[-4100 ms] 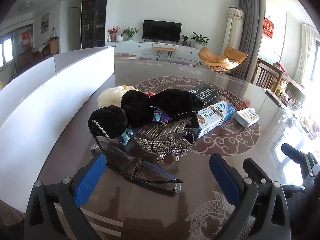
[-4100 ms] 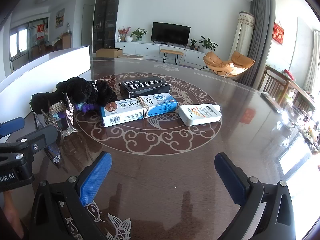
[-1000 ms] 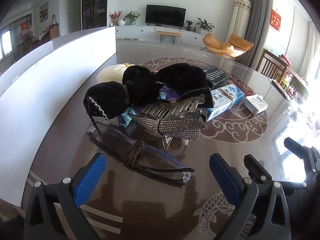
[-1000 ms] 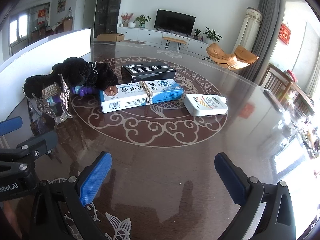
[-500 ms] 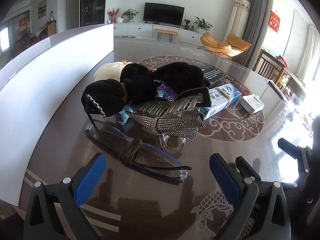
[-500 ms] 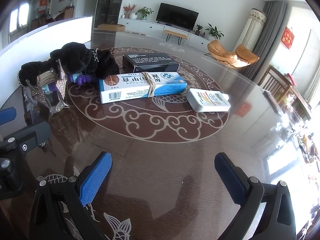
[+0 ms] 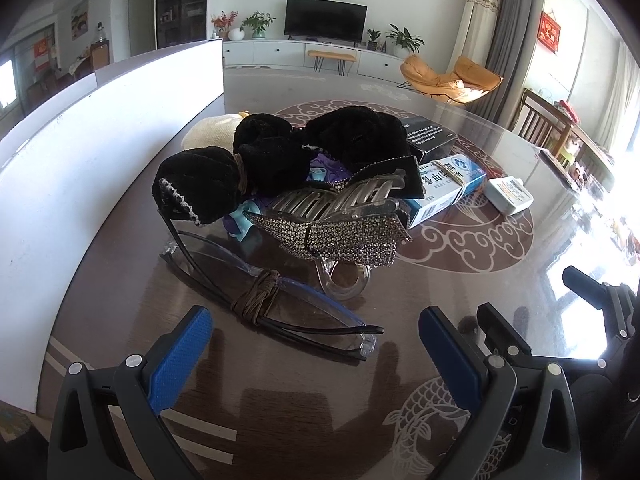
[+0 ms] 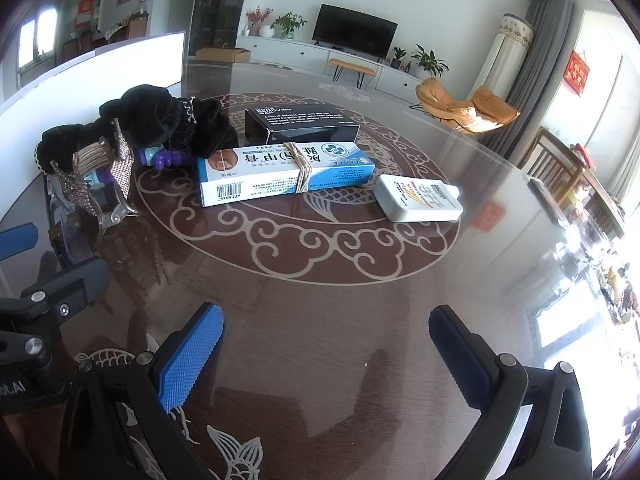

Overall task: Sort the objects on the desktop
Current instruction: 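Move the left tool toward the eyeglasses lying before the pile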

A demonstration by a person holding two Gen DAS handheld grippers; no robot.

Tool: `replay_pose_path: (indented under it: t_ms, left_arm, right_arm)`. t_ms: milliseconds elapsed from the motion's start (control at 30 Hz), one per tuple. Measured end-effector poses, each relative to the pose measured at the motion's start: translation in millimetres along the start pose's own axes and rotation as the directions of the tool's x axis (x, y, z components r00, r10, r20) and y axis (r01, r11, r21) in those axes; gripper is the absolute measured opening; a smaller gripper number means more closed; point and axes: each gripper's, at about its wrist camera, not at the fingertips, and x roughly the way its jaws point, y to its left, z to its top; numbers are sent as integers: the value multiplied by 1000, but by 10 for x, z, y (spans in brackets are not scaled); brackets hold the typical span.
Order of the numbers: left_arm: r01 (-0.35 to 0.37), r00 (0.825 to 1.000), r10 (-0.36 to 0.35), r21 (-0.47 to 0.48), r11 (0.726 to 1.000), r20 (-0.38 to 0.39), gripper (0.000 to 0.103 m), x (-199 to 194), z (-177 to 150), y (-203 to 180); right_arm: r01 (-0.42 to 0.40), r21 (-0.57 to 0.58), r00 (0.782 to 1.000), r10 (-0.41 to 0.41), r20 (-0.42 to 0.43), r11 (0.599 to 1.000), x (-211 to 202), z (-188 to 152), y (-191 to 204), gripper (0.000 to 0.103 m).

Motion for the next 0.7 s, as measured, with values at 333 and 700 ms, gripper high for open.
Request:
replay_pose_path:
  t_ms: [333,700]
  left_arm:
    - [6,1000,-6,-9,1000,-12,103,17,-1,26]
    - [7,1000,-7,-13,1000,-16,103,24,-14,37]
  right_arm:
    - [5,-4,1000,-5,1,1000,-6,5,0,103]
    - [4,-3,1000,-4,1,1000,-5,4,1,103]
